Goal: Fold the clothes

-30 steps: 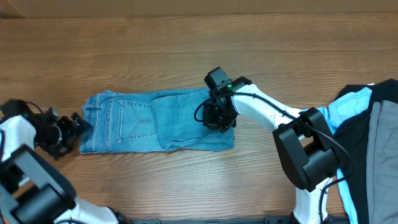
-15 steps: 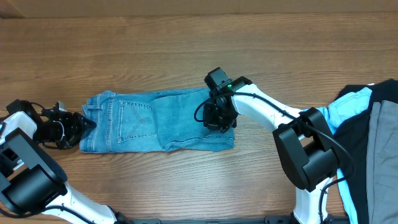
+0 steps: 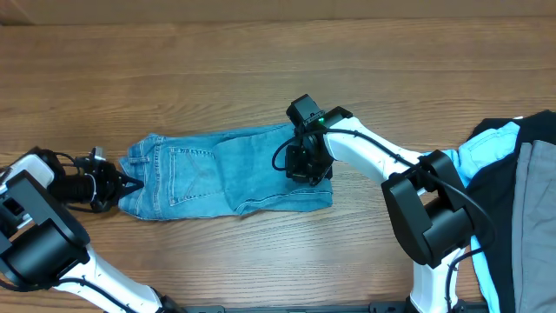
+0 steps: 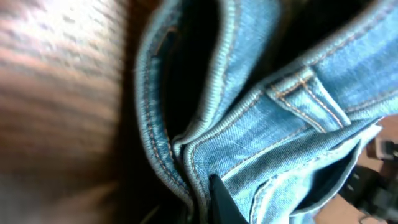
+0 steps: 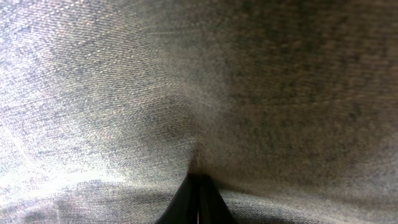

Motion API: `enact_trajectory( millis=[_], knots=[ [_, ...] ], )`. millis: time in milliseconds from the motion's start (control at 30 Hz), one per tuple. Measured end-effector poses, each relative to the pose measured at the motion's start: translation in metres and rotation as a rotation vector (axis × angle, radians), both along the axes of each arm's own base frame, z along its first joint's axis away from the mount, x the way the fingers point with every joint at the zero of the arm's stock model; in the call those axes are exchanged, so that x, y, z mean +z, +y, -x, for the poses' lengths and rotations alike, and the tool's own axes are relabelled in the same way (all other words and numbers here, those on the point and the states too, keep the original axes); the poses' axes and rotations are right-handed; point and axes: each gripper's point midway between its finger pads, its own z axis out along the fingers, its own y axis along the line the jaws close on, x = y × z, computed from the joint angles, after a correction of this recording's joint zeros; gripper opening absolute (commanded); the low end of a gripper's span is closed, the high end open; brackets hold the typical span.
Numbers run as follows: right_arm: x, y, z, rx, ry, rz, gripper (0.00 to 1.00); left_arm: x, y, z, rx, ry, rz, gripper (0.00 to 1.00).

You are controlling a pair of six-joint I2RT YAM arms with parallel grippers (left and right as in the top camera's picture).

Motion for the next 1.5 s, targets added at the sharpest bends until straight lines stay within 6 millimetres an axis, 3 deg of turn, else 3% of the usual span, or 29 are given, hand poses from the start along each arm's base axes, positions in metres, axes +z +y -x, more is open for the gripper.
enact_trajectory(
  millis=[133, 200, 400, 500, 600, 733, 900, 1033, 1100, 1133, 1200, 1333, 1500],
  knots=[
    [0.0, -0.002, 0.003, 0.001, 0.013, 0.006, 0.04, 0.031, 0.004, -0.004, -0.01, 0.016, 0.011, 0.04],
    [0.0, -0.003, 0.007, 0.001, 0.032, 0.011, 0.04, 0.057, 0.008, -0.011, -0.019, -0.002, -0.013, 0.04],
    [0.003, -0.006, 0.017, 0.006, 0.075, 0.028, 0.04, 0.174, 0.015, -0.034, -0.086, -0.201, -0.272, 0.04],
    [0.006, -0.007, 0.018, 0.007, 0.082, 0.039, 0.04, 0.224, 0.0, -0.038, -0.138, -0.311, -0.395, 0.07],
    [0.008, -0.006, 0.016, 0.008, 0.075, 0.036, 0.04, 0.243, -0.03, -0.037, -0.212, -0.348, -0.458, 0.09],
    [0.009, -0.008, 0.019, 0.008, 0.088, 0.045, 0.04, 0.234, -0.074, -0.043, -0.339, -0.314, -0.488, 0.1],
    [0.009, -0.009, 0.021, 0.006, 0.099, 0.05, 0.04, 0.204, -0.133, -0.056, -0.465, -0.278, -0.49, 0.14],
    [0.009, -0.015, 0.019, -0.012, 0.107, 0.055, 0.04, 0.169, -0.181, -0.059, -0.541, -0.235, -0.47, 0.15],
    [0.01, -0.023, 0.017, -0.032, 0.118, 0.06, 0.04, 0.14, -0.209, -0.053, -0.591, -0.171, -0.455, 0.16],
    [0.01, -0.025, 0.016, -0.039, 0.121, 0.061, 0.04, 0.132, -0.216, -0.051, -0.602, -0.157, -0.453, 0.18],
    [0.01, -0.03, 0.014, -0.053, 0.125, 0.063, 0.04, 0.114, -0.234, -0.048, -0.625, -0.115, -0.446, 0.37],
    [0.01, -0.034, 0.011, -0.067, 0.126, 0.063, 0.04, 0.091, -0.26, -0.043, -0.657, -0.066, -0.435, 0.58],
    [0.01, -0.035, 0.012, -0.063, 0.128, 0.064, 0.04, 0.084, -0.277, -0.031, -0.694, -0.024, -0.433, 0.53]
  ],
)
